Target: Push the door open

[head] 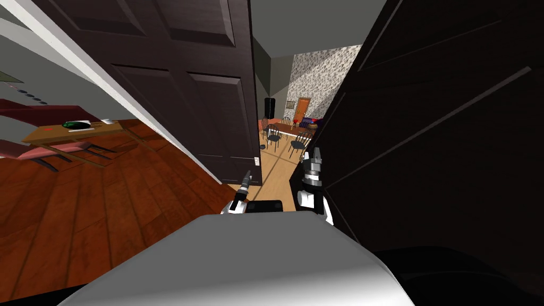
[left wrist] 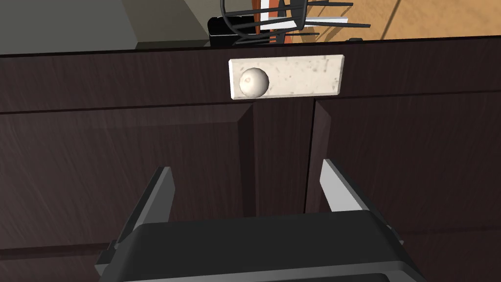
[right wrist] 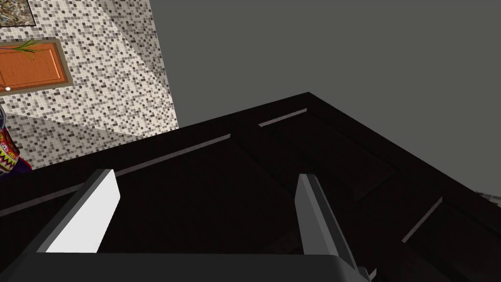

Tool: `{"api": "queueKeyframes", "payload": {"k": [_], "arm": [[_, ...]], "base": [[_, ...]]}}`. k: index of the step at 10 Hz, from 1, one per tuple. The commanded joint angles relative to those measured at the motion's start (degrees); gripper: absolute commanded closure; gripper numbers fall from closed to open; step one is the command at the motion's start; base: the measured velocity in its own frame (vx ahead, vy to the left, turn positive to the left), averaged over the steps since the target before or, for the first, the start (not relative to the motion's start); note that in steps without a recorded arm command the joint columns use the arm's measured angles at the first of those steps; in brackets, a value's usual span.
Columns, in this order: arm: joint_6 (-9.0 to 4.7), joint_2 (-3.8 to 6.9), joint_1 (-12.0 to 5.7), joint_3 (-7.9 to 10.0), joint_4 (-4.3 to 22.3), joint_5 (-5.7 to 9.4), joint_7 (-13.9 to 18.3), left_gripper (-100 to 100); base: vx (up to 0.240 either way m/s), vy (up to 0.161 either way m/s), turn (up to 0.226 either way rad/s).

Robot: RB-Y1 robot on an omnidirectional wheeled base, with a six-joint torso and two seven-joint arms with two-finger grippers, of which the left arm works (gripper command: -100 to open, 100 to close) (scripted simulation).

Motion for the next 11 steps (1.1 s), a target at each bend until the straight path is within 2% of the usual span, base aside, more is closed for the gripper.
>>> {"api": "queueKeyframes", "payload": {"k": [1, 5, 10, 11], "arm": [[-0.17, 0.17, -0.16, 0.15, 0.18, 0.03, -0.08, -100], [-0.92, 0.39, -0.62, 0.76, 1.03, 0.17, -0.29, -100], [-1.76, -0.45, -1.14, 1.43, 1.97, 0.31, -0.53, -100], [-1.66, -0.31, -1.06, 1.35, 1.85, 0.29, -0.50, -100]], "base": [[0.154, 0.004, -0.013], [0.210, -0.034, -0.023], [0.197, -0.020, -0.024], [0.079, 0.002, 0.007]]}}
